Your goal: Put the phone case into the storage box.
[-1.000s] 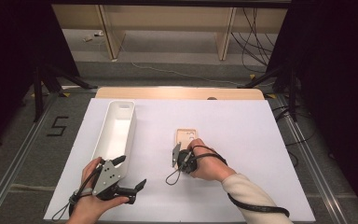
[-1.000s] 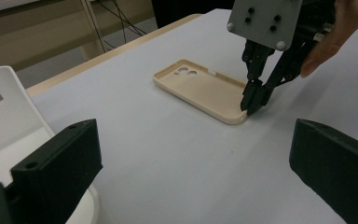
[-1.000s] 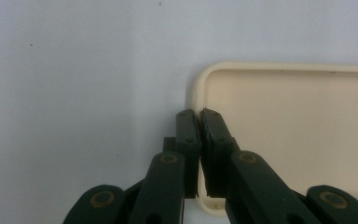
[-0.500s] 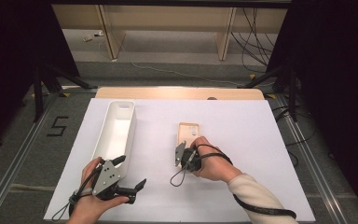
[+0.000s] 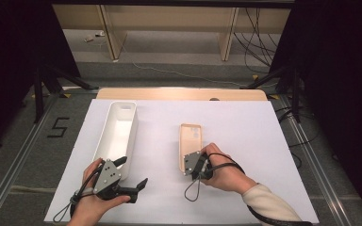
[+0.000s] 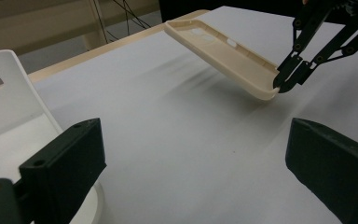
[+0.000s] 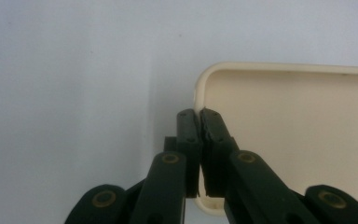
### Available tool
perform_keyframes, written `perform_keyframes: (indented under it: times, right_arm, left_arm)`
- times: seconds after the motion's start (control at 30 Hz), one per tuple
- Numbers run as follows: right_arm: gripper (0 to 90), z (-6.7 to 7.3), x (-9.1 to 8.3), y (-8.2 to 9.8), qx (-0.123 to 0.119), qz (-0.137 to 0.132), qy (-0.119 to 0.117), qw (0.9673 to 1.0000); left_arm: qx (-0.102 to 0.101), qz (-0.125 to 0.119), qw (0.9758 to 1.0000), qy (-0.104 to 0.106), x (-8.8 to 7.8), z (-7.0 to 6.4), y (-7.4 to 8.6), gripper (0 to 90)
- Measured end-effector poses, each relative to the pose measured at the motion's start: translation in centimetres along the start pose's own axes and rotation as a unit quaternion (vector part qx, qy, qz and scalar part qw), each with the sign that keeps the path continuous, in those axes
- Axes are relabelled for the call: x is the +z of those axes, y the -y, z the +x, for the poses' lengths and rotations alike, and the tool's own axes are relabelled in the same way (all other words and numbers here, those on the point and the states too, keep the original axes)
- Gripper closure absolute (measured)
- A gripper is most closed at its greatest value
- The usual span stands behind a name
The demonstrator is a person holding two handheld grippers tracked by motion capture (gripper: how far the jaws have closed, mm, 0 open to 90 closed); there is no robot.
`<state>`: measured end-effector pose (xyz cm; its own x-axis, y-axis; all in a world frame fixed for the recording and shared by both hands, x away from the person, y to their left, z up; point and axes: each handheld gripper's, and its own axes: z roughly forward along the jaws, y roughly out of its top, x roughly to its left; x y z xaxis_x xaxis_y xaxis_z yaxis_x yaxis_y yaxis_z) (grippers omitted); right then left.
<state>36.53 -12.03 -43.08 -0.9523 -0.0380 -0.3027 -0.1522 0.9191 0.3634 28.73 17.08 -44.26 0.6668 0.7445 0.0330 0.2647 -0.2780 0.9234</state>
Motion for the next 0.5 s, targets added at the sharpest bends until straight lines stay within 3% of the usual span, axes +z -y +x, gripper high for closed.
perform_keyframes:
  times: [0.2, 0.33, 0.5]
  right_arm:
    - [88.2, 0.2, -0.5, 0.2, -0.005, -0.025, 0.012, 0.9996]
    - [88.2, 0.7, -1.1, 0.3, -0.006, -0.039, 0.019, 0.9990]
    - [88.1, 1.2, -1.4, 0.6, -0.006, -0.041, 0.021, 0.9989]
  left_arm:
    - [-0.019, 0.003, 0.9998, -0.002, 0.5, 0.4, -0.8, 5.6]
    - [-0.034, 0.016, 0.9993, -0.006, 1.6, 1.0, -2.3, 8.0]
    - [-0.034, 0.022, 0.9992, -0.004, 2.8, 1.1, -3.7, 9.2]
